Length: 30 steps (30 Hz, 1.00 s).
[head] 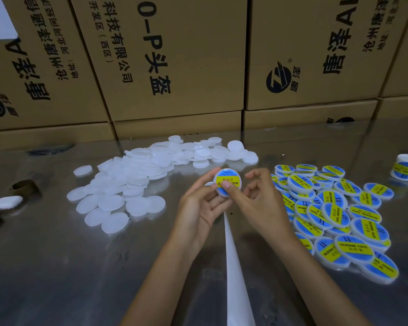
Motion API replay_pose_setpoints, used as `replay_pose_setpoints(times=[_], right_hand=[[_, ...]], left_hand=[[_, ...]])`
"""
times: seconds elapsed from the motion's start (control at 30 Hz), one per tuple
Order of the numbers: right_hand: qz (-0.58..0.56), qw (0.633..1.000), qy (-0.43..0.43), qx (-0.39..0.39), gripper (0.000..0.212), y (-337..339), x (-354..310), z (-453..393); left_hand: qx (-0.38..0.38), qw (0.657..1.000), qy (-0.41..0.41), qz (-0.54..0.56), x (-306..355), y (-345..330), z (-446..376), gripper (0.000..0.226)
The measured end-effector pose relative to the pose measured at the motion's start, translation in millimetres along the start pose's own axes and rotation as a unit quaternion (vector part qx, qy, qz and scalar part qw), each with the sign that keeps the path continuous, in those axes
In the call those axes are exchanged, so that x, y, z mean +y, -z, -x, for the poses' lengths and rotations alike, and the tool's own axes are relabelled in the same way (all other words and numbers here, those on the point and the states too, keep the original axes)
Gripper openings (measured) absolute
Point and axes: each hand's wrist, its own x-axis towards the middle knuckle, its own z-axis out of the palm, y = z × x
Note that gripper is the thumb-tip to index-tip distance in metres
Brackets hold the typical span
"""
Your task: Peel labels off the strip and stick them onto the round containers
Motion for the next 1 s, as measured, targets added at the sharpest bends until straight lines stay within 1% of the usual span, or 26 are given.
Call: replay_pose_setpoints(times=[0.07,0.13,0.23,0.33,0.4,0.47,0.53,0.6,0.63,0.7,0.77,0.83,0.87,0.93,1.0], right_hand=[[0.022,1.000,0.018,-0.011,0.047,-2,1,2],[0.049,0.998,0.046,-0.013,0.047,-2,2,4],[0.069,0.995,0.071,0.013,0.048,2,3,2],[0.074,0.991,0.109,0.038,0.047,5,6,-1],[0.077,0.989,0.126,0.030,0.039,6,9,-2],[0.087,0.986,0.139,0.013,0.031,7,12,-4],[0.074,0.986,0.146,-0.009,0.029,9,13,-5],[0.050,0.987,0.148,-0.038,0.036,9,13,-4],[0.038,0.988,0.140,-0.052,0.039,8,12,-3],[-0.004,0.992,0.111,-0.065,0.040,7,10,-2],[-0.070,0.992,0.078,-0.075,0.048,8,6,-2],[-0.119,0.985,0.069,-0.105,0.048,11,4,-2],[-0.120,0.982,0.076,-0.124,0.045,11,4,0],[-0.072,0.981,0.094,-0.152,0.041,10,5,3],[0.000,0.981,0.104,-0.162,0.051,8,5,6]], left_hand=[[-0.015,0.999,0.015,0.024,-1,-2,1,0.041],[-0.030,0.998,0.029,0.042,-2,-2,2,0.044],[-0.049,0.998,0.038,0.029,-3,-3,2,0.042],[-0.041,0.998,0.014,-0.033,-6,-2,3,0.035],[-0.019,0.993,-0.019,-0.118,-7,1,3,0.032],[-0.002,0.974,-0.053,-0.221,-5,5,2,0.031],[-0.028,0.959,-0.058,-0.275,-2,8,1,0.037],[-0.080,0.953,-0.038,-0.289,-1,9,2,0.049],[-0.091,0.952,-0.032,-0.290,-1,8,2,0.052],[-0.070,0.957,-0.035,-0.280,-4,7,3,0.048],[-0.025,0.965,-0.044,-0.257,-3,6,3,0.040],[0.020,0.973,-0.059,-0.223,-1,8,2,0.031],[0.038,0.976,-0.066,-0.206,1,9,2,0.026],[0.069,0.978,-0.072,-0.185,3,11,3,0.018],[0.081,0.975,-0.064,-0.198,3,10,4,0.024]])
